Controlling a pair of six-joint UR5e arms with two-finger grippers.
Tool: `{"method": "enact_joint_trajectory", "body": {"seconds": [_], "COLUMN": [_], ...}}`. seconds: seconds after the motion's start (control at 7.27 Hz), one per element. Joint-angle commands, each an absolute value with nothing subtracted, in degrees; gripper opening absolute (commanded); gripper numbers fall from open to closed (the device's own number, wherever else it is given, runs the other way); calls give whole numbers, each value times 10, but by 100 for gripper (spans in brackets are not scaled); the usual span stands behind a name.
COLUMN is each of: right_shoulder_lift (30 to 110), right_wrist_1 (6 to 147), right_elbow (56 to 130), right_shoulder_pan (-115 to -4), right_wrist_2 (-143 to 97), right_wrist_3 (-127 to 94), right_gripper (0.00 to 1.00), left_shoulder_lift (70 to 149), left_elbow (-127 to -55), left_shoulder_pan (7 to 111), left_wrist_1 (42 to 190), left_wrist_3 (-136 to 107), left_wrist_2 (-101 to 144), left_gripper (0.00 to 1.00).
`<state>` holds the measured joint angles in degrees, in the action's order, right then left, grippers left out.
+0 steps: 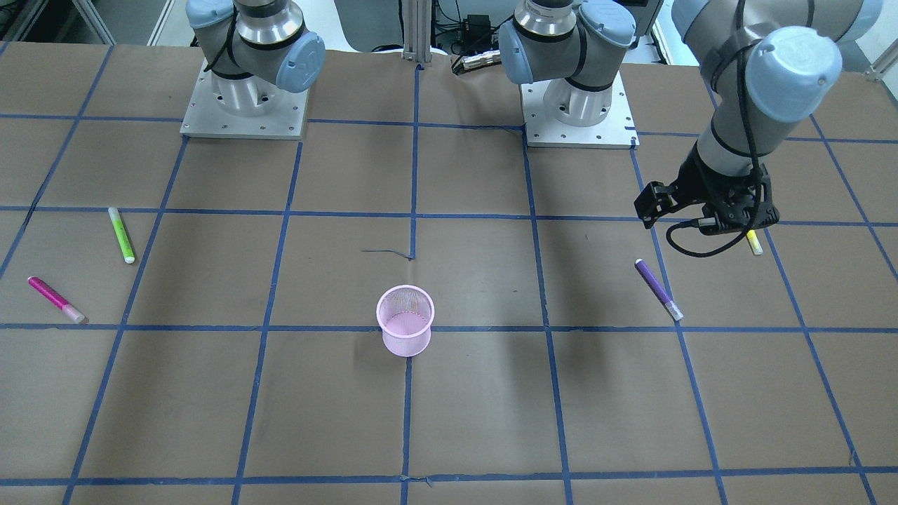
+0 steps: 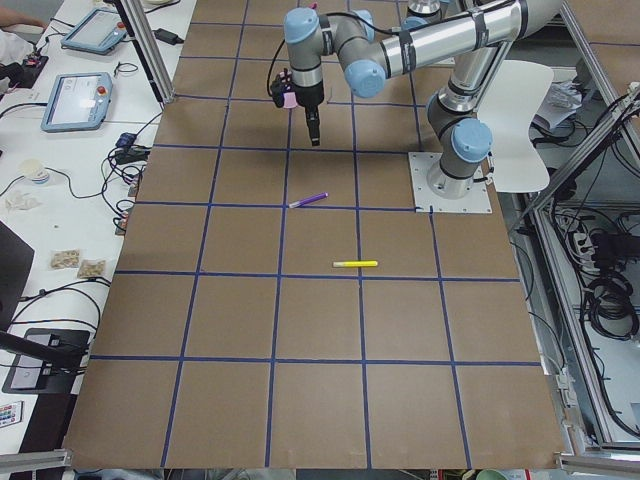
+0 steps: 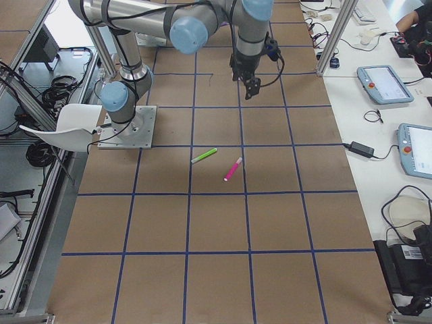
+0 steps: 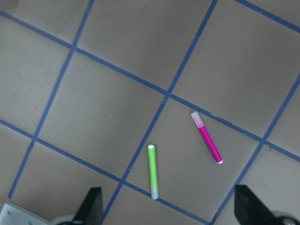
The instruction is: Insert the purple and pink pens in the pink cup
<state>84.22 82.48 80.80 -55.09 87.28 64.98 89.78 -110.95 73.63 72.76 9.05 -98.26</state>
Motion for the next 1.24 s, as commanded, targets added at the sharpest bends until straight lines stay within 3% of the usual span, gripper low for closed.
{"method": "enact_joint_trajectory", "body": {"seconds": [0.0,0.41,1.1], "right_shoulder_lift": [797,648,611], "right_wrist_1": [919,1102,1105], "right_elbow": [866,959,1040], "right_shoulder_pan": [-457,-348,-312], "right_wrist_2": [833,705,563], "right_wrist_3": [887,1103,1227], "right_gripper": [100,99,97], "left_shoulder_lift": [924,932,994], "left_elbow": [-1199,-1279,-1283], "left_shoulder_pan": [675,647,652], "left_wrist_1": [582,491,459], "left_wrist_3": [116,73,-33], "left_wrist_2": [-947,-921,-943], "left_gripper": [100,100,98]}}
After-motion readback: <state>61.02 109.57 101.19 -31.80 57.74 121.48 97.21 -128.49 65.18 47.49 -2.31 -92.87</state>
